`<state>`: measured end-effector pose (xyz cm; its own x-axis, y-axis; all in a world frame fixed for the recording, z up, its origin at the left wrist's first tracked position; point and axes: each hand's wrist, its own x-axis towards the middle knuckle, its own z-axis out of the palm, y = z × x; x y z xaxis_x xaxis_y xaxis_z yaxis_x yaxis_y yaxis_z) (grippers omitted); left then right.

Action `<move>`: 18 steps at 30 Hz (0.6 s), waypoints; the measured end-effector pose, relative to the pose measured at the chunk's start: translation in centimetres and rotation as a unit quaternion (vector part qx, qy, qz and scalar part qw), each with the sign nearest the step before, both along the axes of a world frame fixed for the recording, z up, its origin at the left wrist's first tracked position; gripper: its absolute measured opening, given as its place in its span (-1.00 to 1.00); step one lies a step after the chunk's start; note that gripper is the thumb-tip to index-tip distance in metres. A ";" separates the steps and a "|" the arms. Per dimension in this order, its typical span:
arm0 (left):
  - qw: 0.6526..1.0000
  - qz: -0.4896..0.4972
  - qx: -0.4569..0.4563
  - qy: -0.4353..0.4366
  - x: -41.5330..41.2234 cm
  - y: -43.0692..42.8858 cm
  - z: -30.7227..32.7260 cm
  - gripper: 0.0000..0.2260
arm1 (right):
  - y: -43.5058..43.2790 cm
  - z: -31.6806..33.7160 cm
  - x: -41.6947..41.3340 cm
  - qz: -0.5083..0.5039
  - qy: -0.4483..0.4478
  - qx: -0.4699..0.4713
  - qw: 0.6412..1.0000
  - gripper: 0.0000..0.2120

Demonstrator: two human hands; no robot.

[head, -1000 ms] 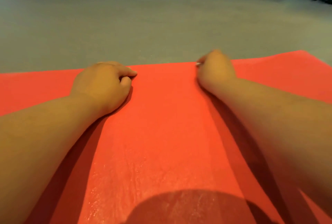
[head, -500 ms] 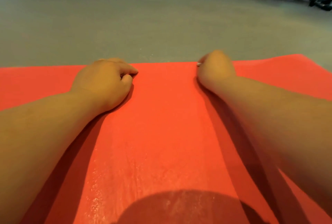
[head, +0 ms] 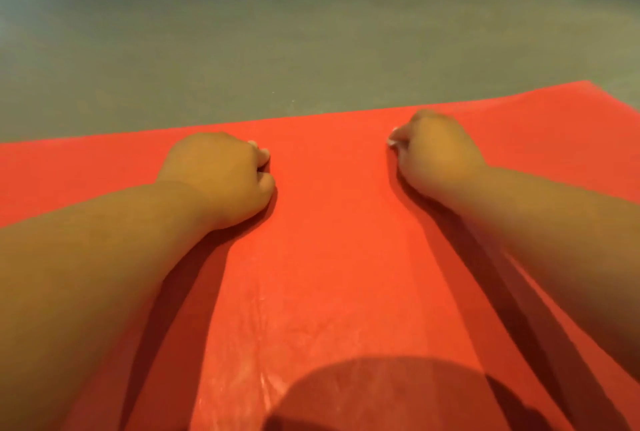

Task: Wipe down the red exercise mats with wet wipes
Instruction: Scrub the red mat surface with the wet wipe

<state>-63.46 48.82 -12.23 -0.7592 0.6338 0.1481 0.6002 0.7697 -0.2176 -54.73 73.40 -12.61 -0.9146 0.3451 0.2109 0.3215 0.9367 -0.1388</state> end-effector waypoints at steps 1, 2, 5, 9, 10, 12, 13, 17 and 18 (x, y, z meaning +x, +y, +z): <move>1.000 0.002 -0.022 -0.015 0.7 0.0 0.4 -0.60 | -1.7 -0.3 1.4 0.045 -0.001 0.000 0.999 -0.77; 0.999 0.002 -0.040 -0.029 1.4 -0.1 0.9 -0.60 | -3.4 -0.4 3.1 0.090 0.002 -0.003 0.996 -0.77; 0.993 -0.016 -0.078 -0.090 4.1 -0.8 2.6 -0.63 | -7.2 0.2 8.0 0.166 -0.007 -0.022 0.986 -0.79; 0.978 -0.058 -0.109 -0.169 8.7 -3.5 3.9 -0.62 | -11.1 1.2 15.1 0.268 -0.056 -0.071 0.959 -0.79; 0.973 -0.062 -0.114 -0.193 10.1 -4.5 4.0 -0.59 | -11.4 1.6 16.7 0.286 -0.079 -0.086 0.951 -0.80; 0.960 -0.065 -0.111 -0.249 13.1 -6.8 3.6 -0.51 | -10.7 2.1 18.3 0.256 -0.103 -0.096 0.956 -0.78; 0.954 -0.058 -0.109 -0.272 14.6 -8.0 3.3 -0.46 | -10.2 2.1 18.3 0.201 -0.093 -0.097 0.970 -0.77; 0.944 0.070 -0.085 -0.311 18.1 -12.6 3.1 -0.21 | -14.7 1.2 18.1 0.053 -0.039 -0.113 0.991 -0.74; 0.938 0.078 -0.093 -0.326 18.6 -13.4 3.3 -0.13 | -17.3 0.9 18.7 0.089 -0.041 -0.127 0.987 -0.74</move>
<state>-44.89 35.37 -8.94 -0.7353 0.4772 -0.4812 0.5362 0.8439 0.0176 -36.04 56.06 -11.67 -0.9757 0.2106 0.0609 0.1756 0.9172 -0.3576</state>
